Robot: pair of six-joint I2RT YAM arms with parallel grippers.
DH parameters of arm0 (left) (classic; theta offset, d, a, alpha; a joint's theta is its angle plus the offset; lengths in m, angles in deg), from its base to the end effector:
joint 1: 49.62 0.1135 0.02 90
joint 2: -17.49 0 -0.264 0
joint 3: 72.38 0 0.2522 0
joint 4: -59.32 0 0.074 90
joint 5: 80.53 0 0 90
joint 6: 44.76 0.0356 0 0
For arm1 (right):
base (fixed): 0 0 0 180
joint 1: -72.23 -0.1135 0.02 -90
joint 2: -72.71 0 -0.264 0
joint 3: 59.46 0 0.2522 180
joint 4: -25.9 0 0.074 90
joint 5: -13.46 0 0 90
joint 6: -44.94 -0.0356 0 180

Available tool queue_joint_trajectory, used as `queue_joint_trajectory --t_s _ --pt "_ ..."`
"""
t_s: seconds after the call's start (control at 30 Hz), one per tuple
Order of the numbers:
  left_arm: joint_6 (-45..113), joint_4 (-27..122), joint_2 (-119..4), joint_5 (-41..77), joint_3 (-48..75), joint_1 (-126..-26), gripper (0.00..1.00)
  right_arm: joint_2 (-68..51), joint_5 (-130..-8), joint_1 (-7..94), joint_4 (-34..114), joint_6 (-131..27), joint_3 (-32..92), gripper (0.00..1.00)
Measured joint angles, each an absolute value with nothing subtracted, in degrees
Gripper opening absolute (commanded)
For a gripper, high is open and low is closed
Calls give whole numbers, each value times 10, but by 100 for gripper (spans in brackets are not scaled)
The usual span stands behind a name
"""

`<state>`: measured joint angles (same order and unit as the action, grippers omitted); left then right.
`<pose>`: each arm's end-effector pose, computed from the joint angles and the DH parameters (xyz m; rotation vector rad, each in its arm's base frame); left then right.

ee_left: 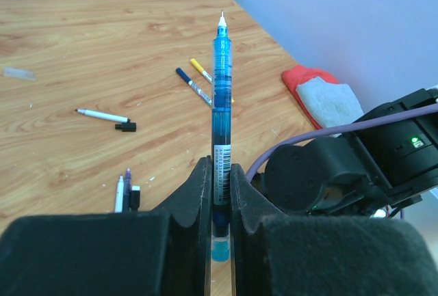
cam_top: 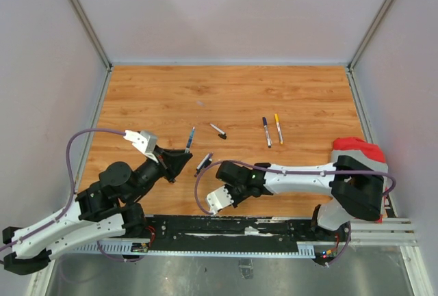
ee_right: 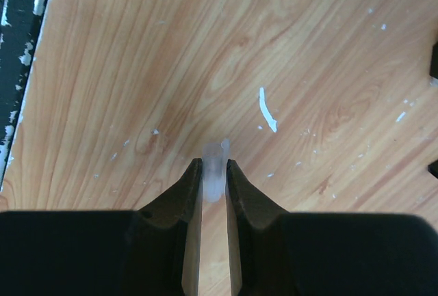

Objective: Insert the pens into the pen caps
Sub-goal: Adjust the pen cap at the center of the board, then insert the pen cap onto the pen.

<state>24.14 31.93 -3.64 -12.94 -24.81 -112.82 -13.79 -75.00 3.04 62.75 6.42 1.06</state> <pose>0.0601 -0.0889 0.3192 0.2872 1.6246 -0.8310 0.0988 0.2627 0.1690 -2.3277 1.3158 0.1350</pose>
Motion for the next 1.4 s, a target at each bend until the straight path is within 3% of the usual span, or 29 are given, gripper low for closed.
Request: queue_joint_trajectory --t_s 0.8,1.13,1.4 --pt "240 304 -32 -135 -238 -1128 0 -192 -720 42 685 30 76 56" --pt "240 299 -28 -138 -238 -1128 1 -56 -722 41 640 -6 20 57" --pt "240 300 -41 -136 -238 -1128 1 50 -746 29 541 -121 -54 69"
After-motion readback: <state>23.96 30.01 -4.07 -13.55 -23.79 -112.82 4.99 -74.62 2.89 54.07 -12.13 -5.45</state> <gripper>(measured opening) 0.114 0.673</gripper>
